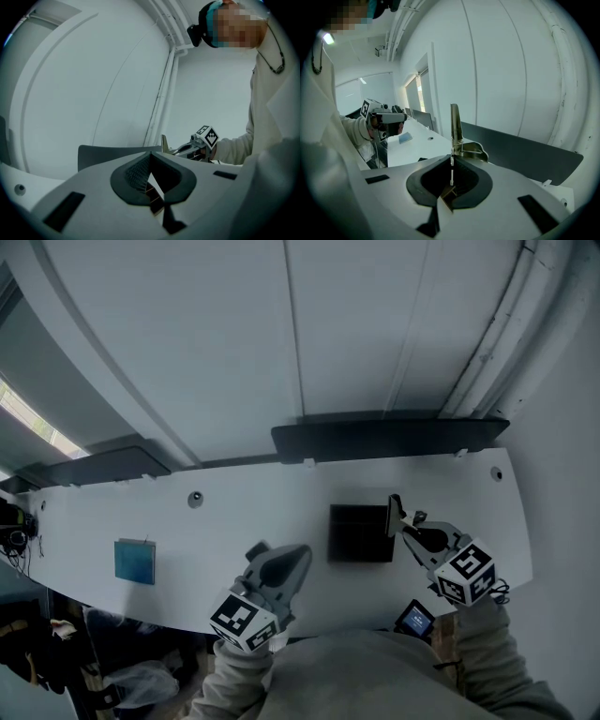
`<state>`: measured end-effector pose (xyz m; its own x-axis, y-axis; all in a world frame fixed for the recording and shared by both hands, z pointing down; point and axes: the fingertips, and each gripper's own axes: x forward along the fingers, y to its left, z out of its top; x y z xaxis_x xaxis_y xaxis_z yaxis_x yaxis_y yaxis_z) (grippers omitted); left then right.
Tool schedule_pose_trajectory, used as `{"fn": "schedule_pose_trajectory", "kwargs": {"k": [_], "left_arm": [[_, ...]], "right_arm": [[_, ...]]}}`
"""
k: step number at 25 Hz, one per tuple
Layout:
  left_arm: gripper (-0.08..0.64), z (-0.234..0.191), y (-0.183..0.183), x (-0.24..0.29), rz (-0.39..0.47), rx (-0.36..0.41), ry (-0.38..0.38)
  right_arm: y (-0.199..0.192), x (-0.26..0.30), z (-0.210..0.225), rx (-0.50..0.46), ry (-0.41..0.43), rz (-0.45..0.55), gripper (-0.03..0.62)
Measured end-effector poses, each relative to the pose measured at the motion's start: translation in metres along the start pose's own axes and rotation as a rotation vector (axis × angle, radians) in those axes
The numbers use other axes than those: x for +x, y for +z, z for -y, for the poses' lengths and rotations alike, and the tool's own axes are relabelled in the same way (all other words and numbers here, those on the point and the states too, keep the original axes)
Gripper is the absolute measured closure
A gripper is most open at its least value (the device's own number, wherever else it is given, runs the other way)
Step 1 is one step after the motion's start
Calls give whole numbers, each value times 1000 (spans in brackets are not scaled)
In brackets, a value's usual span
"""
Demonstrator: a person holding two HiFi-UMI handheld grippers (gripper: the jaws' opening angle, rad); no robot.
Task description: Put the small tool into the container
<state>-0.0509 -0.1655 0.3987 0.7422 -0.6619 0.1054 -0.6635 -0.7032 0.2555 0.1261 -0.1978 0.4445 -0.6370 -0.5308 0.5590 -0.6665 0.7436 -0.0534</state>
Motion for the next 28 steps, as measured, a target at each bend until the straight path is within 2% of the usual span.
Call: {"fn": "schedule_pose_trajectory", "kwargs": {"k": [16,22,28], "left_arm": [[558,-14,-5,-8,10,-31,42],[558,-16,-11,-12,0,-46,54],[558,-27,-17,-25,-6,-73,105]], "right_arm": [[-2,23,4,-35,22,-42,571],[-11,36,11,-71,28,-91,571],[-20,58,21,-135,38,-150,569]]}}
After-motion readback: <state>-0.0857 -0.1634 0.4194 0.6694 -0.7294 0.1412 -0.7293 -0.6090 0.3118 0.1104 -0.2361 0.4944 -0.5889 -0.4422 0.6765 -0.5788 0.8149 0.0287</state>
